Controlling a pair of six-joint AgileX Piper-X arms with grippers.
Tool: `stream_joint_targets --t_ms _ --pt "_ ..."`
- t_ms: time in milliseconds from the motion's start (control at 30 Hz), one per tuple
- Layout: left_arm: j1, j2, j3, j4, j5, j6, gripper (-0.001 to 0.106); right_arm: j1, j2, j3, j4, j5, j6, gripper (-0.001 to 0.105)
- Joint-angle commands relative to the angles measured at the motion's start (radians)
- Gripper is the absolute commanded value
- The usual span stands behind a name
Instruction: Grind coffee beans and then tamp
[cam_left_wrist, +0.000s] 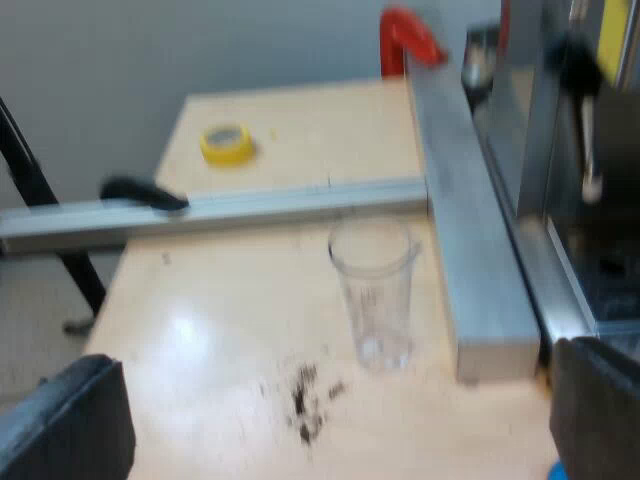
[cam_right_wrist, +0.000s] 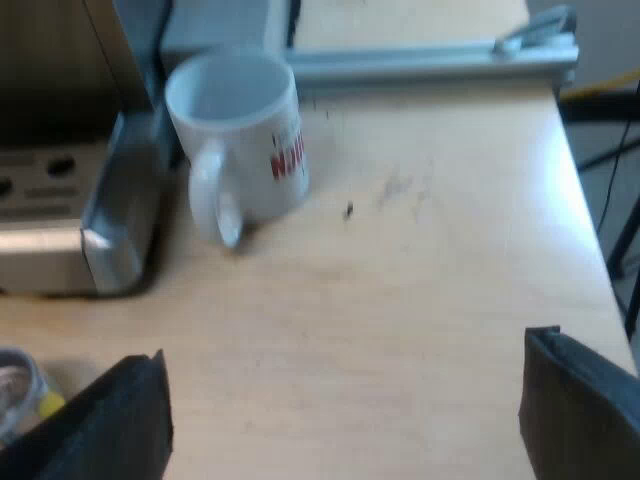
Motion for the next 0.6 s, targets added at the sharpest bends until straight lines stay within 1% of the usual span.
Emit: stream_joint_targets --t_ms 33,167,233,333,600 --pt "0.002 -0.139 0.056 -0.019 -0.020 -0.010 0.085 -0.004 -0.045 0.051 -0.006 -0.010 -0.004 0.072" --pt "0.002 -0.139 0.104 -0.020 -0.020 -0.010 0.085 -0.004 -0.045 0.107 -0.011 -0.010 -0.004 0.072" --pt "0.002 -0.139 0.112 -0.035 -0.020 -0.008 0.085 -0.004 -0.045 0.125 -0.019 -0.010 -0.004 0.072" --pt "0.002 -0.139 0.117 -0.045 -0.017 -0.008 0.085 -0.004 -0.045 0.134 -0.045 -0.010 -0.004 0.072" --pt "0.002 -0.139 0.117 -0.049 -0.017 -0.008 0.085 -0.004 -0.045 0.134 -0.045 -0.005 -0.004 0.072"
